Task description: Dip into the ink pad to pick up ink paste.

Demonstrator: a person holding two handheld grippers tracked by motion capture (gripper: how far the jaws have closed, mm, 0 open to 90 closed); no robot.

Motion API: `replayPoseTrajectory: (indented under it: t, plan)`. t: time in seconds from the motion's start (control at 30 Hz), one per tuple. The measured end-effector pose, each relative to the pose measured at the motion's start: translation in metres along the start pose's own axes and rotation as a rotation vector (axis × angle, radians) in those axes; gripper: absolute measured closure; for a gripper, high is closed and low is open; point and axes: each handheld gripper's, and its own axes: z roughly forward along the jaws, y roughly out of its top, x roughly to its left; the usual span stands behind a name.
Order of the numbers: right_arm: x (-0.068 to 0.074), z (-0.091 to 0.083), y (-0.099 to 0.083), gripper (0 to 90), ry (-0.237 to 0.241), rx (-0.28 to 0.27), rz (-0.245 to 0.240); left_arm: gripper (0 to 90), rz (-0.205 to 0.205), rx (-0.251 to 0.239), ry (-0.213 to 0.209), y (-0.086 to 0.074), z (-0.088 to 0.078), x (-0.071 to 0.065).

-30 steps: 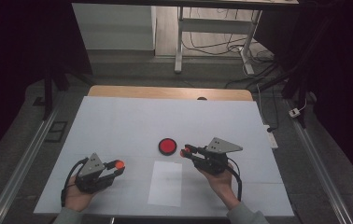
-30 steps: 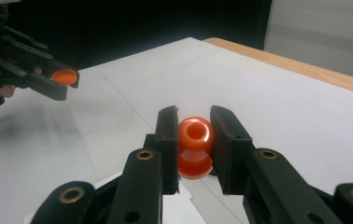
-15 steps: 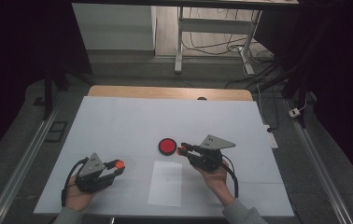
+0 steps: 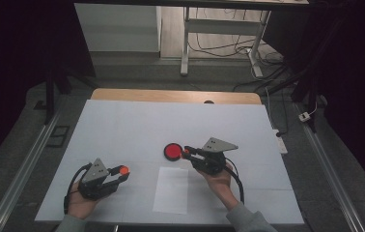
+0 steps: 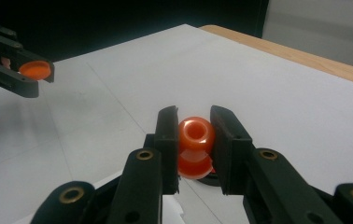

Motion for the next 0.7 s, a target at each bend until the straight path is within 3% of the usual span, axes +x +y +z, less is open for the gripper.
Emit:
replayPoseTrajectory:
  t: [0.33,0.7]
  plan:
    - [-0.003,0.012,0.004,72.7,0.005,0.013,-0.002,65.1,0.006,-0.005,0.002,0.001,0.001,0.000]
    - [-0.009,0.038,0.010,72.7,0.017,0.043,0.003,65.1,0.009,-0.001,0.000,0.001,0.001,-0.001]
